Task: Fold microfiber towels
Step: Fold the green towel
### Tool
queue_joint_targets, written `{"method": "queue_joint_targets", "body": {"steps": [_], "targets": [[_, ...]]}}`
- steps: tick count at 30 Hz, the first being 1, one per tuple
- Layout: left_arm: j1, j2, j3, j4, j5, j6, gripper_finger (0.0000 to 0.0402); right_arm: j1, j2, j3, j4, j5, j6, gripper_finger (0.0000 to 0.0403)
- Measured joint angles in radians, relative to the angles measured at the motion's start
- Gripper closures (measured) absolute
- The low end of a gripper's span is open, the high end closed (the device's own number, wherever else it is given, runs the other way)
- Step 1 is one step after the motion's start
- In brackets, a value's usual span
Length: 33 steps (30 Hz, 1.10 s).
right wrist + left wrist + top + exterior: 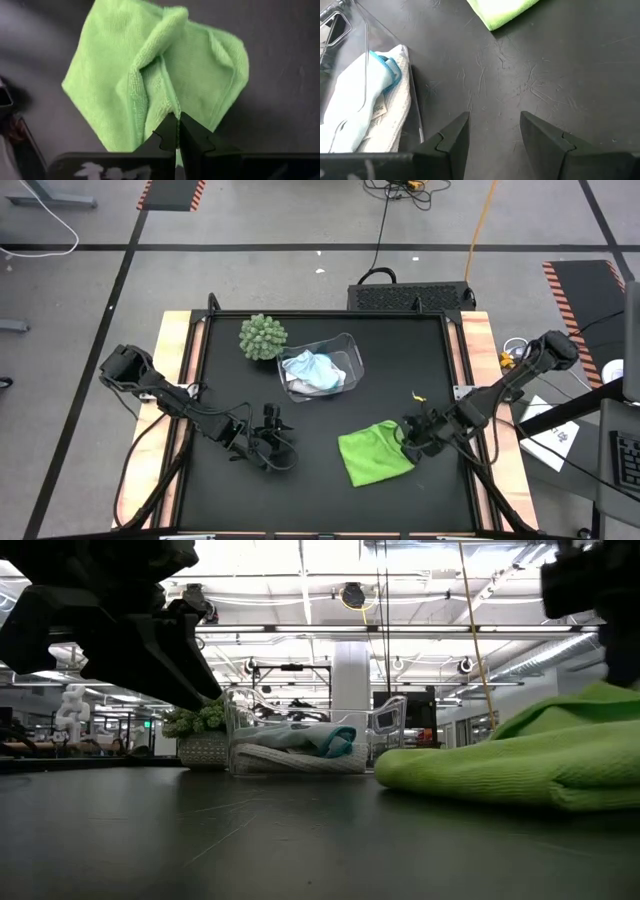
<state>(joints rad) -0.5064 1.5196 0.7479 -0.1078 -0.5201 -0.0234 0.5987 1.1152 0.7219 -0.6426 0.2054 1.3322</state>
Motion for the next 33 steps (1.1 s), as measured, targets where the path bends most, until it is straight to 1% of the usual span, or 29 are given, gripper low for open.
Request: {"method": "queue_joint_targets", "body": {"steps": [3, 6, 10, 13, 16, 18, 24, 27, 30, 33], "targets": [[0.0, 0.0, 0.0, 0.0, 0.004, 0.0, 0.0227, -0.054, 0.001, 0.0, -0.005, -0.028, -0.064, 0.0402], [0.0, 0.0, 0.0, 0.0, 0.021, 0.0, 0.0227, -0.092, 0.009, 0.0, -0.037, -0.034, -0.09, 0.0403], [0.0, 0.0, 0.0, -0.003, 0.027, -0.005, 0.0227, -0.115, 0.021, 0.0, -0.093, -0.055, -0.115, 0.04], [0.0, 0.0, 0.0, -0.005, 0.032, -0.006, 0.0227, -0.115, 0.019, 0.0, -0.079, -0.078, -0.159, 0.0389], [0.0, 0.0, 0.0, -0.008, 0.034, -0.008, 0.0227, -0.115, 0.019, 0.0, -0.057, -0.079, -0.175, 0.0366], [0.0, 0.0, 0.0, -0.01, 0.034, -0.01, 0.0227, -0.115, 0.019, 0.0, -0.048, -0.079, -0.17, 0.0343], [0.0, 0.0, 0.0, -0.004, 0.05, -0.012, 0.0227, -0.133, 0.008, 0.0, -0.079, -0.051, -0.162, 0.0252], [0.0, 0.0, 0.0, -0.004, 0.052, -0.016, 0.0227, -0.154, -0.009, 0.0, -0.089, -0.028, -0.172, 0.0216], [0.0, 0.0, 0.0, -0.002, 0.06, -0.016, 0.0227, -0.161, -0.018, 0.0, -0.051, 0.022, -0.256, 0.0196], [0.0, 0.0, 0.0, 0.007, 0.072, -0.017, 0.0227, -0.178, 0.003, 0.0, 0.015, 0.026, -0.337, 0.0194]]}}
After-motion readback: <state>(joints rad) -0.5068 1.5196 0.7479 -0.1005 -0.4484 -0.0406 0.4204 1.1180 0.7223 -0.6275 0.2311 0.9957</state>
